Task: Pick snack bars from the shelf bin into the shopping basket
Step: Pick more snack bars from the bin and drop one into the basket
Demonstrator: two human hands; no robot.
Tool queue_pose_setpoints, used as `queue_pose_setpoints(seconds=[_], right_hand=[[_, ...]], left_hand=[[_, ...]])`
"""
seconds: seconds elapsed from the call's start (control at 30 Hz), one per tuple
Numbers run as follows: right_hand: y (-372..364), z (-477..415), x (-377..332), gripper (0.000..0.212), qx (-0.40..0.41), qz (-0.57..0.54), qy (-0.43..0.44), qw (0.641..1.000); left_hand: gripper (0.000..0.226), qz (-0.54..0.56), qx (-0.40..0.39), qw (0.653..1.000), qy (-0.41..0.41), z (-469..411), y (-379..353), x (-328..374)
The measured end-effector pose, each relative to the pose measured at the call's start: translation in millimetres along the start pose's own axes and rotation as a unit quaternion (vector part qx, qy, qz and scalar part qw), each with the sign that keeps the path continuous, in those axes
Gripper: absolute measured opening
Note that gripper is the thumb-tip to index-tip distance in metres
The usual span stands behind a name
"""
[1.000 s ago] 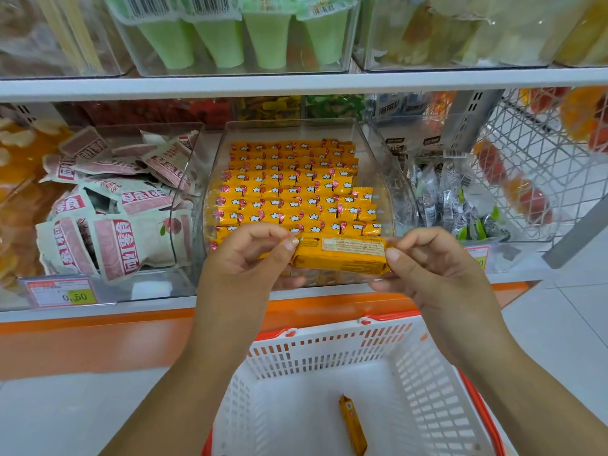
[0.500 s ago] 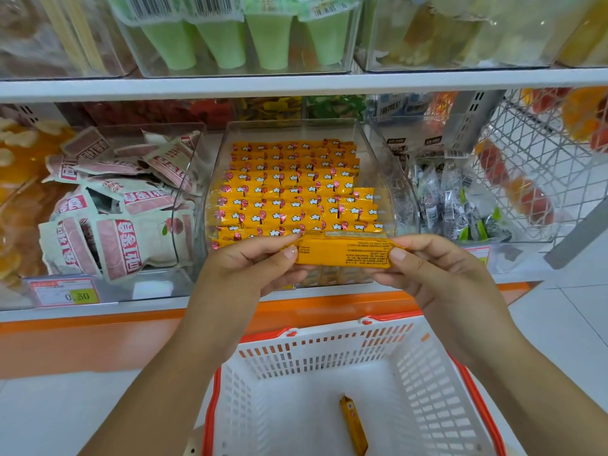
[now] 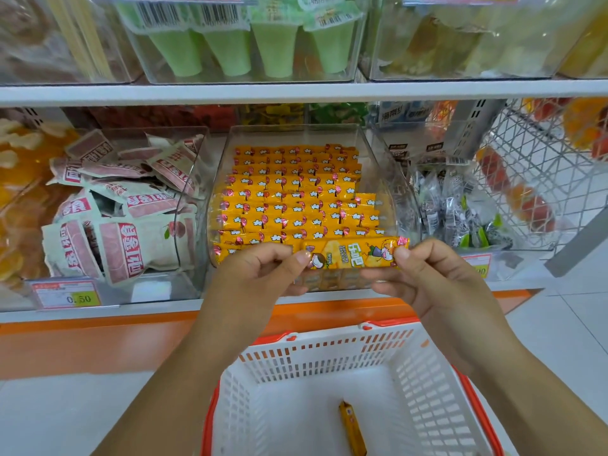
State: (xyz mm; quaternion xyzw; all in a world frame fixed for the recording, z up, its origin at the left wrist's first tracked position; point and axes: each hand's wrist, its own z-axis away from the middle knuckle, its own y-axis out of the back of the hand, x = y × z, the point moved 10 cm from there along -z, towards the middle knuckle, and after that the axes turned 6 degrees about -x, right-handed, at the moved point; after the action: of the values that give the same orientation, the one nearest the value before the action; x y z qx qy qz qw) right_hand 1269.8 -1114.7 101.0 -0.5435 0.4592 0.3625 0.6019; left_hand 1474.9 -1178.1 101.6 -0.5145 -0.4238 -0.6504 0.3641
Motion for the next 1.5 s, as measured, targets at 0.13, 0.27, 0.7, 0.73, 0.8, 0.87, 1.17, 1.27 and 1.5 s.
queue_pose_setpoints(seconds=[0.13, 0.27, 0.7, 0.73, 0.8, 0.87, 1.17, 1.27, 1.5], right_hand=[[4.7, -4.3, -1.0, 0.046, 0.013, -0.043, -0.013, 0.999], [17.9, -24.6, -37.3, 0.068, 0.032, 0.087, 0.033, 0.995], [-16.4, -139.8, -82.4, 0.029, -0.061, 0.734, 0.069, 0.672], [-17.8, -147.9, -75.2, 0.030, -0.082, 0.746, 0.059, 0.659], [-17.8, -161.1, -60.7, 0.032, -0.112, 0.751, 0.034, 0.649], [-18.2, -171.5, -47.4, 0.034, -0.143, 0.760, 0.006, 0.634], [-22.9, -200.1, -15.3, 0.028, -0.230, 0.850, -0.086, 0.466], [-20.4, -201.5, -12.7, 0.029, -0.249, 0.860, -0.112, 0.432], [-48.5, -217.2, -37.7, 0.031, -0.156, 0.890, 0.022, 0.428]], left_hand=[[0.020, -0.166, 0.024, 0.984, -0.056, -6.6, -8.9, 16.5], [0.026, -0.314, 0.023, 0.939, -0.140, -39.3, -24.3, 43.8], [0.028, -0.454, -0.016, 0.875, -0.166, -170.8, -61.0, 47.0], [0.023, -0.437, -0.009, 0.884, -0.167, -172.3, -57.8, 46.1], [0.016, -0.418, -0.005, 0.894, -0.165, -172.9, -54.6, 43.1], [0.016, -0.411, -0.006, 0.898, -0.159, -171.8, -53.3, 40.2], [0.040, -0.516, -0.132, 0.832, -0.154, -151.4, -61.6, 27.5], [0.046, -0.532, -0.150, 0.821, -0.147, -145.9, -62.5, 21.0], [0.048, -0.558, -0.157, 0.804, -0.131, -148.1, -63.2, 11.9]])
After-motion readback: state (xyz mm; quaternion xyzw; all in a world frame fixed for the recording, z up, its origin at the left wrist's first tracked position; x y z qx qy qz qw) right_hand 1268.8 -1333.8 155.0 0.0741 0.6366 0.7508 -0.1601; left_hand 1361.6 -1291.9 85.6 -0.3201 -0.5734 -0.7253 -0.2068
